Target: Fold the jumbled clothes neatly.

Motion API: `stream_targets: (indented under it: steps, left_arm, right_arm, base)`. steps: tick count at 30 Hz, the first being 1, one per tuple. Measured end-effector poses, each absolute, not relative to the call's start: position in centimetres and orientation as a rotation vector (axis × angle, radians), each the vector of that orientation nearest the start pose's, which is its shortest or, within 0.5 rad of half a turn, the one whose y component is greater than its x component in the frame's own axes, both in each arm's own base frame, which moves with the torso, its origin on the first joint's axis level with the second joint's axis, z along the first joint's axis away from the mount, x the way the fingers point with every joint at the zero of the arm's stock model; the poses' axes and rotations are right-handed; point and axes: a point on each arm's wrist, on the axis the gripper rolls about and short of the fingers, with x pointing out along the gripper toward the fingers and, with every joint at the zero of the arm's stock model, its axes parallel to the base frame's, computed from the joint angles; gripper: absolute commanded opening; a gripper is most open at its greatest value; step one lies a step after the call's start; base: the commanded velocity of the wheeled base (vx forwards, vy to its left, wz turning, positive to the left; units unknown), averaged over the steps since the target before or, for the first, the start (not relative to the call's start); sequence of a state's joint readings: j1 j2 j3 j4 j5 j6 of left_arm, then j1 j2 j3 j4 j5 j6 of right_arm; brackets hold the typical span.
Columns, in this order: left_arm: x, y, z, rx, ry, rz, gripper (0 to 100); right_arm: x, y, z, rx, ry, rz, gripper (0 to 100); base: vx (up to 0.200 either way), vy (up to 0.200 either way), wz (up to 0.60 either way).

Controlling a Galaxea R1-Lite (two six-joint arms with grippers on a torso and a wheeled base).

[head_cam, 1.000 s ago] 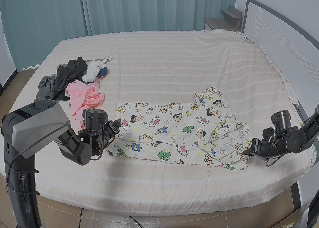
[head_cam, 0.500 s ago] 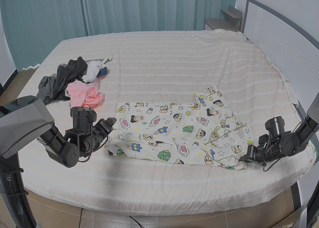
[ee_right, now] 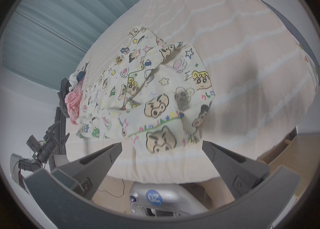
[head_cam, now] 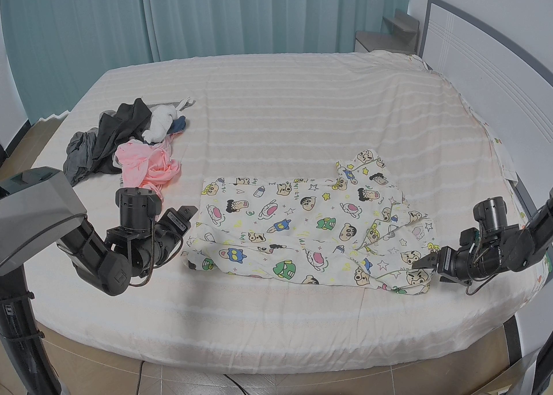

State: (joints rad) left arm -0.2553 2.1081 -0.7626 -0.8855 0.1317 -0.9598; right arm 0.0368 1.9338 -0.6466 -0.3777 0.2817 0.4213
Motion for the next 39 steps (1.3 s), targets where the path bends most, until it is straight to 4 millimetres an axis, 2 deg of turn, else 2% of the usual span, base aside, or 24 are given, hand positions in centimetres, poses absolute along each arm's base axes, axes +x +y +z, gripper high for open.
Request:
stream_targets:
  steps: [7, 13, 17, 22, 26, 39]
  left_arm:
    - [34.4, -8.7, 5.9, -0.865, 0.450, 0.092, 100]
    - [34.1, -8.7, 5.8, -0.865, 0.452, 0.091, 100]
    - [33.9, -8.7, 5.7, -0.864, 0.456, 0.092, 100]
    - [33.8, -8.6, 5.5, -0.864, 0.460, 0.095, 100]
    - [33.7, -8.6, 5.5, -0.864, 0.461, 0.096, 100]
    - [33.8, -8.5, 5.4, -0.864, 0.461, 0.102, 100]
  right_arm:
    - [25.3, 4.5, 5.8, 0.467, 0.969, 0.194, 100]
    - [25.4, 7.5, 5.3, 0.434, 0.856, 0.197, 100]
    - [25.9, 9.9, 3.5, 0.368, 0.772, 0.119, 100]
    - [25.1, 12.6, 1.3, 0.297, 0.792, 0.115, 100]
    - [24.8, 13.6, 0.3, 0.272, 0.811, 0.125, 100]
    - [26.7, 14.8, -0.8, 0.252, 0.672, 0.102, 100]
  base:
    - [0.000, 0.000, 0.00]
    - [0.000, 0.000, 0.00]
    - [0.000, 0.000, 0.00]
    - [0.000, 0.000, 0.00]
    - [0.000, 0.000, 0.00]
    - [0.000, 0.000, 0.00]
